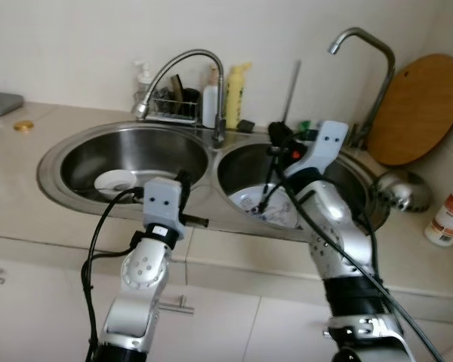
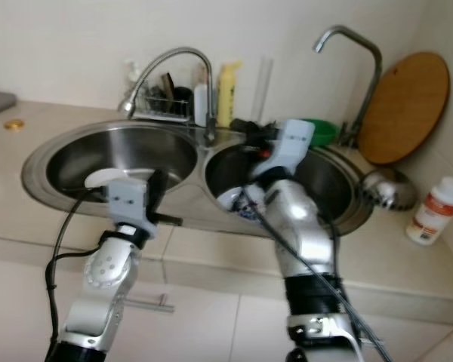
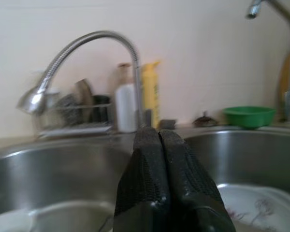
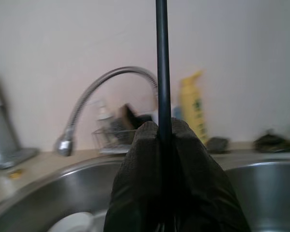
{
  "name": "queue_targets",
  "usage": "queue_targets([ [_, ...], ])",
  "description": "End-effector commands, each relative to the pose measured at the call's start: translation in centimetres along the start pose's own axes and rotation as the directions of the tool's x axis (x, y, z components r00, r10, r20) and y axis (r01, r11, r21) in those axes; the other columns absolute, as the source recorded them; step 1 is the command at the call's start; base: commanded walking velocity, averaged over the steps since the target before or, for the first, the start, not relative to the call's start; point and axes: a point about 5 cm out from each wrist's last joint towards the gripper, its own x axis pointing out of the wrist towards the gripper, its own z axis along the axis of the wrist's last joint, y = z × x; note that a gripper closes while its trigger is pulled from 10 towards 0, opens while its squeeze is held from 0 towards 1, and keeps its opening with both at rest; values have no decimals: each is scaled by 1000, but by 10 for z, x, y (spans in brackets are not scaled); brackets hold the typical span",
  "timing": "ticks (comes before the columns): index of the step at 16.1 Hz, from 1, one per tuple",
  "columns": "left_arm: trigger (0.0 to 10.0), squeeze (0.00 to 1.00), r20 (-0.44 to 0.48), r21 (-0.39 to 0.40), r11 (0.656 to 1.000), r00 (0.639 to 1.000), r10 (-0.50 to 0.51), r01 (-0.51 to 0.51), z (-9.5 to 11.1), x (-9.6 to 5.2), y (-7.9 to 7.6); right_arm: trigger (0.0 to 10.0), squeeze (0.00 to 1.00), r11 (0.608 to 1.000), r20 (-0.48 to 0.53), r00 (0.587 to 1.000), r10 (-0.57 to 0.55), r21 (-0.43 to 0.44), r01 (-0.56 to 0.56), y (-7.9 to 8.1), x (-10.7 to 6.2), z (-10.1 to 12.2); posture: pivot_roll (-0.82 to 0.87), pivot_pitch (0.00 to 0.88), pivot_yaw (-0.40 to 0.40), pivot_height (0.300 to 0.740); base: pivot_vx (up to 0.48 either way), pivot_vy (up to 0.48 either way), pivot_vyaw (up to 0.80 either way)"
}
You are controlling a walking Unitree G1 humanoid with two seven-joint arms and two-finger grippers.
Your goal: Kitchen organization
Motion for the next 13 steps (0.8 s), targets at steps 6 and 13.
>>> queue_targets([
  [6,10000,0,20,-2,1000,1000,-1,1,4,-1,4,10000,0,987,-19,999,-28,-159,24,-1,7,-7,64,0,-61,740,152,0,0],
  [13,10000,0,15,-2,1000,1000,-11,11,3,-2,1,10000,0,917,-104,994,-35,-398,-9,-12,-10,-48,63,0,-56,740,0,0,0],
])
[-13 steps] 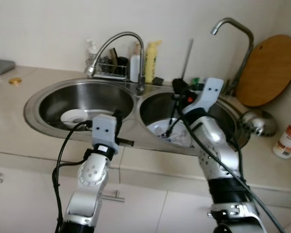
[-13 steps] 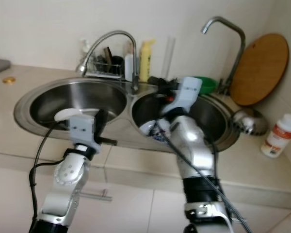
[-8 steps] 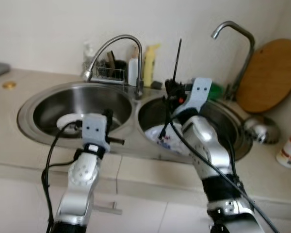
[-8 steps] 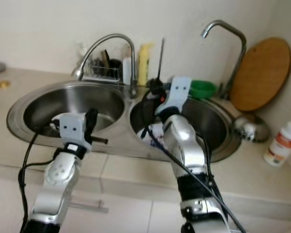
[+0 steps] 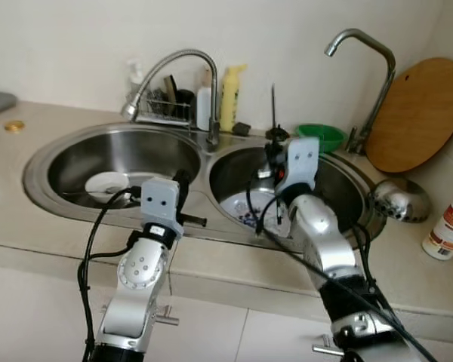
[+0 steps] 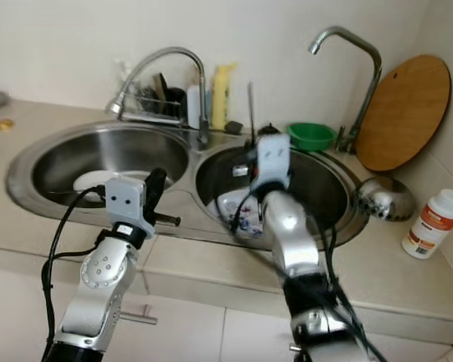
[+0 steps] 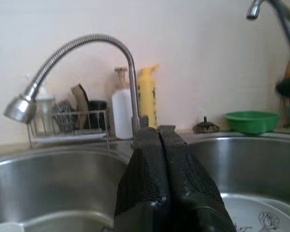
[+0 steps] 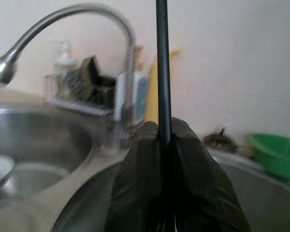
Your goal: Kitchen organization
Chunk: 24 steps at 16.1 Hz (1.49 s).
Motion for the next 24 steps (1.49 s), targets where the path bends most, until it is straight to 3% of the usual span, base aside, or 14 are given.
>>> queue_targets([
  [1,10000,0,5,-1,1000,1000,-5,5,1,0,-2,10000,0,1000,2,1000,30,-4,-30,1,-3,-3,63,0,-56,740,0,0,0],
  [2,10000,0,4,0,1000,1000,-5,5,1,0,-2,10000,0,998,-13,998,55,5,-55,5,-5,-8,63,0,-56,740,0,0,0],
  [3,10000,0,3,2,1000,1000,-6,6,0,0,-1,10000,196,997,-15,997,74,20,-74,8,-7,-11,62,0,-55,740,0,0,0],
  [4,10000,0,0,3,1000,1000,-9,9,0,0,-1,10000,1000,995,4,995,97,31,-97,12,-9,-11,62,0,-54,740,0,0,0],
  [14,10000,0,-5,-18,1000,1000,-14,14,-2,0,-3,10000,1000,990,40,991,127,62,-130,15,-15,-10,61,0,-57,740,0,0,0],
  [19,10000,0,6,-26,999,999,-32,33,0,0,-6,10000,1000,996,56,997,58,70,-62,6,-11,-2,58,0,-57,740,0,448,0],
  [20,10000,0,8,-27,999,999,-33,33,0,0,-6,10000,765,996,67,997,45,73,-49,5,-11,0,58,0,-57,740,0,472,0],
  [21,10000,0,9,-29,999,999,-35,35,1,0,-6,10000,67,996,92,996,20,86,-28,2,-10,6,59,0,-57,740,0,472,0],
  [22,10000,0,9,-30,999,999,-35,36,1,-1,-6,10000,0,996,100,995,17,89,-26,1,-10,8,59,0,-57,740,0,472,0],
  [24,10000,0,8,-30,999,999,-37,37,0,-1,-6,10000,0,997,99,995,12,80,-20,1,-9,9,59,0,-57,740,0,472,0],
])
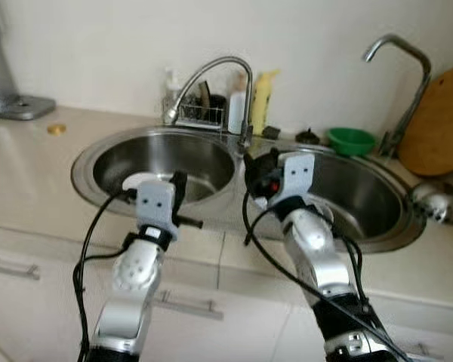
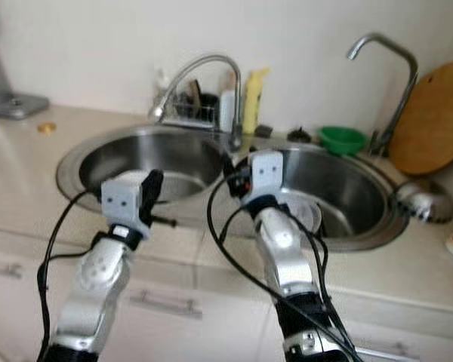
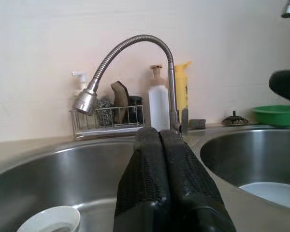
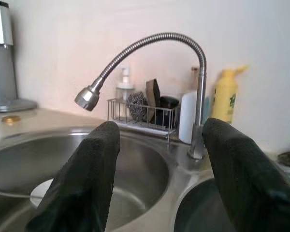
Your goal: Kitchen organization
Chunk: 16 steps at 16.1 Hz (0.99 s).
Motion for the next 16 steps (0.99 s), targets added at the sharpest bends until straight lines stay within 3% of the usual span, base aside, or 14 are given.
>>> queue_targets([
  [1,10000,0,14,-16,1000,1000,-21,22,3,1,-7,10000,0,999,3,999,-37,-17,37,-11,-1,3,59,0,-57,740,0,472,0],
  [16,10000,0,15,-17,1000,1000,-26,27,3,0,-7,10000,0,998,18,998,-63,-9,63,-9,-2,8,63,0,-54,740,0,472,0],
])
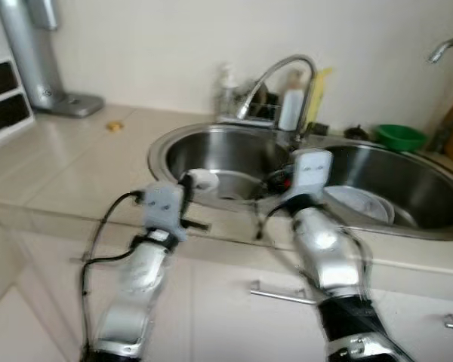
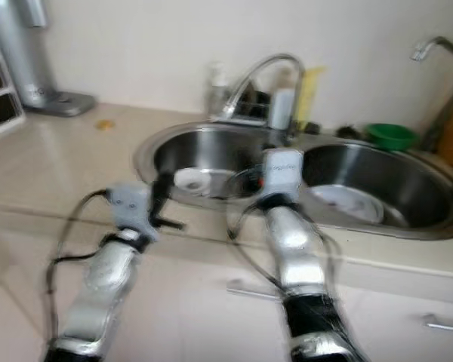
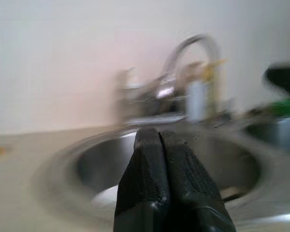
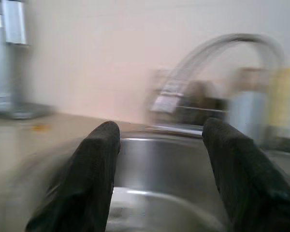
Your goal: Kitchen organization
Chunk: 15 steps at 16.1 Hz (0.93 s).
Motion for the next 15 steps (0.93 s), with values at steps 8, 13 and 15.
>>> queue_targets([
  [8,10000,0,21,-21,999,999,-34,35,5,3,-11,10000,0,999,20,999,-32,-17,33,-11,-2,6,62,0,-50,740,0,472,0],
  [13,10000,0,23,-19,999,999,-35,36,5,4,-11,10000,0,999,22,999,-31,-6,32,-10,-3,6,61,0,-49,740,0,472,-320],
  [15,10000,0,31,-18,999,999,-31,31,5,3,-11,10000,0,999,28,999,-38,1,38,-10,-4,6,59,0,-48,740,0,236,-800],
])
